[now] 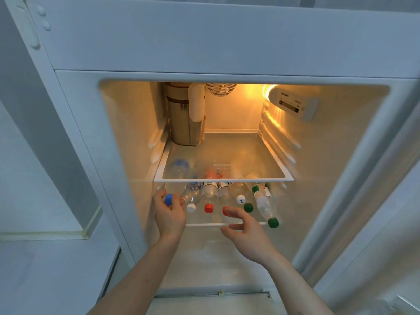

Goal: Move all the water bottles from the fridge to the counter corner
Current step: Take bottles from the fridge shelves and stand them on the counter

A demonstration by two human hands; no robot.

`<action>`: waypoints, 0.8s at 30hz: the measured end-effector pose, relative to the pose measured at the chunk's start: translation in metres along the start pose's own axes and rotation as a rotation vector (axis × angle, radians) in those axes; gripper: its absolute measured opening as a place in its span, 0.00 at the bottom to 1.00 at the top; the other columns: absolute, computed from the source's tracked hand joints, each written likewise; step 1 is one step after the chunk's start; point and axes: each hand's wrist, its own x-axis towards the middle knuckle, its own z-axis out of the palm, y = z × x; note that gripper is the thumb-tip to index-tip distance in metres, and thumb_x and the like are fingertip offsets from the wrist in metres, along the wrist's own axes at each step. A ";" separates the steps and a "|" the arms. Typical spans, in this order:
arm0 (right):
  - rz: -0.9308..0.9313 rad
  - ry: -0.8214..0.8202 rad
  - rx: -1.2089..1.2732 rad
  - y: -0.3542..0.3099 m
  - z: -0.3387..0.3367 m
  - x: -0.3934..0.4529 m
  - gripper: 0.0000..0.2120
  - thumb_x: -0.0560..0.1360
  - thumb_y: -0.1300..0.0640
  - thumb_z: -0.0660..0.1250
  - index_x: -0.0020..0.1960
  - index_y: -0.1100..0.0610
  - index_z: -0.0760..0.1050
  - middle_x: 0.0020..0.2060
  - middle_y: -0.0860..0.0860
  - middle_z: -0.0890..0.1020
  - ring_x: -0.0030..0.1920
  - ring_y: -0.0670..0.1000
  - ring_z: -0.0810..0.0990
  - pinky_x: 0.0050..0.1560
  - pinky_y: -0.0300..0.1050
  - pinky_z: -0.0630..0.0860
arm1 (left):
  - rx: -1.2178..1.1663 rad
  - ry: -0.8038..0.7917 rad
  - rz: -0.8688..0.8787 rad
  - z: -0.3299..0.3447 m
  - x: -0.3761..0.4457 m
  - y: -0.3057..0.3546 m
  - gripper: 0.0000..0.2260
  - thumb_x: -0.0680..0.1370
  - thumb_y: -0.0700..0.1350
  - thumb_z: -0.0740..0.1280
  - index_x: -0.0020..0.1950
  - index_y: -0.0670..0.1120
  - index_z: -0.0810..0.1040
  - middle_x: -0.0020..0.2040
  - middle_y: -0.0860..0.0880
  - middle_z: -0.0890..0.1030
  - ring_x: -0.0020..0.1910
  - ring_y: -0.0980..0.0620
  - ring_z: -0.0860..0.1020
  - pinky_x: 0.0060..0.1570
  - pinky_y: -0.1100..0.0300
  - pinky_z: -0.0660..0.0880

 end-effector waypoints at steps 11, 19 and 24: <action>0.004 0.036 0.025 0.013 0.007 0.012 0.18 0.78 0.56 0.72 0.66 0.46 0.75 0.64 0.40 0.79 0.53 0.42 0.84 0.48 0.36 0.78 | 0.173 -0.084 0.331 -0.045 -0.063 0.015 0.04 0.83 0.45 0.65 0.57 0.48 0.78 0.51 0.43 0.83 0.39 0.52 0.84 0.42 0.52 0.85; 0.050 0.269 -0.044 0.017 -0.019 0.041 0.26 0.79 0.54 0.71 0.75 0.52 0.69 0.64 0.49 0.76 0.55 0.48 0.79 0.56 0.46 0.73 | 0.404 -0.218 0.461 -0.062 -0.080 0.048 0.04 0.83 0.52 0.65 0.57 0.58 0.75 0.37 0.53 0.82 0.37 0.52 0.82 0.42 0.46 0.81; 0.102 0.298 -0.152 0.027 -0.019 0.072 0.29 0.79 0.50 0.69 0.78 0.53 0.66 0.71 0.54 0.75 0.66 0.57 0.78 0.63 0.55 0.78 | 0.548 -0.241 0.590 -0.069 -0.081 0.073 0.06 0.82 0.57 0.64 0.56 0.58 0.75 0.36 0.55 0.80 0.35 0.52 0.81 0.36 0.48 0.78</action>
